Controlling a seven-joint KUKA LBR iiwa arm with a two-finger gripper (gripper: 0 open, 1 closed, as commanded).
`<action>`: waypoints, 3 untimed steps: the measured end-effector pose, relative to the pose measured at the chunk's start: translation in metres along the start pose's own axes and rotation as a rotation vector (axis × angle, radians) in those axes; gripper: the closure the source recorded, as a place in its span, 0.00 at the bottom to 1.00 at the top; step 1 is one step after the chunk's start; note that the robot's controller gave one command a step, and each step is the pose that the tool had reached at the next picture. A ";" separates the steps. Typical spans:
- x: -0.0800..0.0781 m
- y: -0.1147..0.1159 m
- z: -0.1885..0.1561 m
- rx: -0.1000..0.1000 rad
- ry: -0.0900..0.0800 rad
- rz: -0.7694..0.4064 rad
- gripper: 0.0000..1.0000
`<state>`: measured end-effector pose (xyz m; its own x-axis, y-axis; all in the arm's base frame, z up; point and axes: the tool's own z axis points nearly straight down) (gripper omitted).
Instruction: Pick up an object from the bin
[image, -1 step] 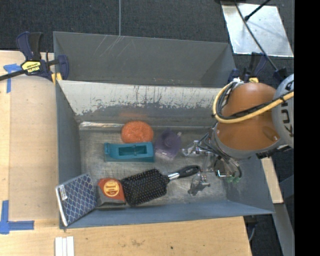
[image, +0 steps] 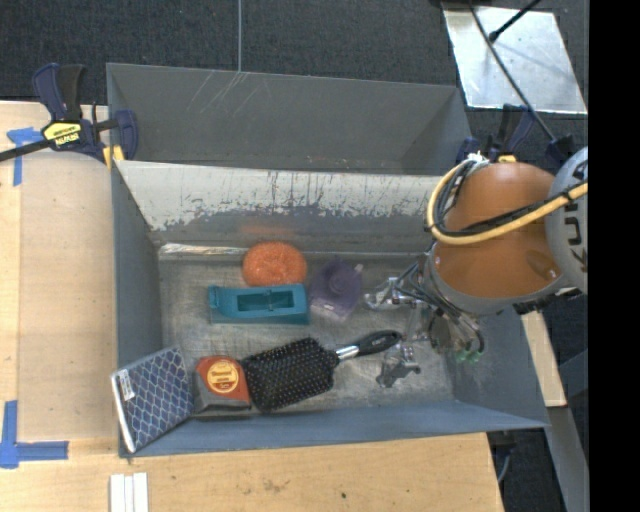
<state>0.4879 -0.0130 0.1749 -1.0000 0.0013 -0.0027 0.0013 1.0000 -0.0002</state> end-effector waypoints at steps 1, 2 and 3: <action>-0.001 0.000 0.002 0.000 -0.002 -0.002 0.00; -0.006 -0.001 0.009 -0.002 0.016 -0.177 0.00; -0.034 -0.006 0.023 0.003 -0.014 -0.322 0.00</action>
Offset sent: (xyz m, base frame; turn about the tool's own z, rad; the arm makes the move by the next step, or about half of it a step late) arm 0.0205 -0.0023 0.0779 -0.4089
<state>0.5222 -0.0186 0.1522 -0.9488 -0.3155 -0.0158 -0.3155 0.9489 -0.0066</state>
